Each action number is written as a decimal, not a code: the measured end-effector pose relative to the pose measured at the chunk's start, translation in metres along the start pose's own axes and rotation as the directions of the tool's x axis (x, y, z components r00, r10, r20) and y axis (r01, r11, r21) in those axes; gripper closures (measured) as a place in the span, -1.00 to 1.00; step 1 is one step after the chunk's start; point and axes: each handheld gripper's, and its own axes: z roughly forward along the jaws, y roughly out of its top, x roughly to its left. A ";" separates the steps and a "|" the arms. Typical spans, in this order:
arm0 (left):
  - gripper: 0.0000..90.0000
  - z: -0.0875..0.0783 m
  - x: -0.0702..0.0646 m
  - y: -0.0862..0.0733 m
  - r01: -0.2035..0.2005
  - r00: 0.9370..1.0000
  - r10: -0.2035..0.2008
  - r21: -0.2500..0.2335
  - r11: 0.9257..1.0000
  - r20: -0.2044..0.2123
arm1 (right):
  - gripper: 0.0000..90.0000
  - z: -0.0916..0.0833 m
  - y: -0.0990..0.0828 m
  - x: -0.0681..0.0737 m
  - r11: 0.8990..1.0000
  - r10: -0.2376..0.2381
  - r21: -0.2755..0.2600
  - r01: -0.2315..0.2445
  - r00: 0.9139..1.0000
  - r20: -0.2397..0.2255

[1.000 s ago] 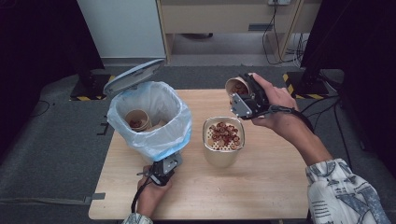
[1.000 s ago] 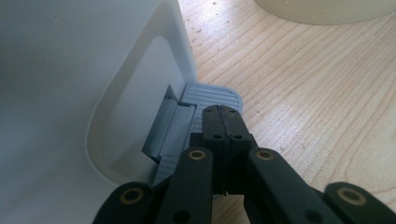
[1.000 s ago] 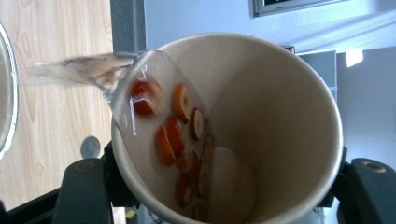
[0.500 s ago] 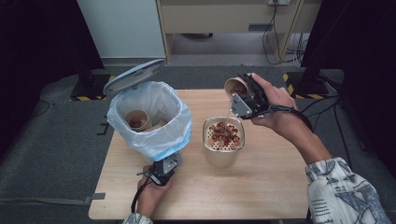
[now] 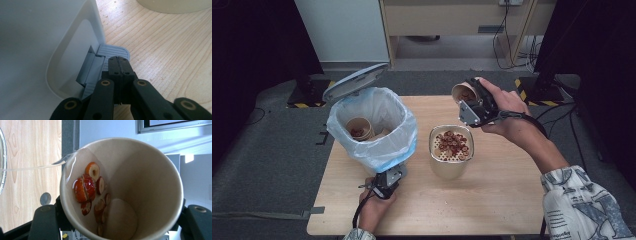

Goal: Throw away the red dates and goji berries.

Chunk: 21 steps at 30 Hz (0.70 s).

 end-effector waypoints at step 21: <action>0.98 0.000 0.000 0.000 -0.001 1.000 0.001 0.005 1.000 0.000 | -0.30 -0.003 0.009 -0.003 0.995 -0.097 0.020 0.097 0.995 0.009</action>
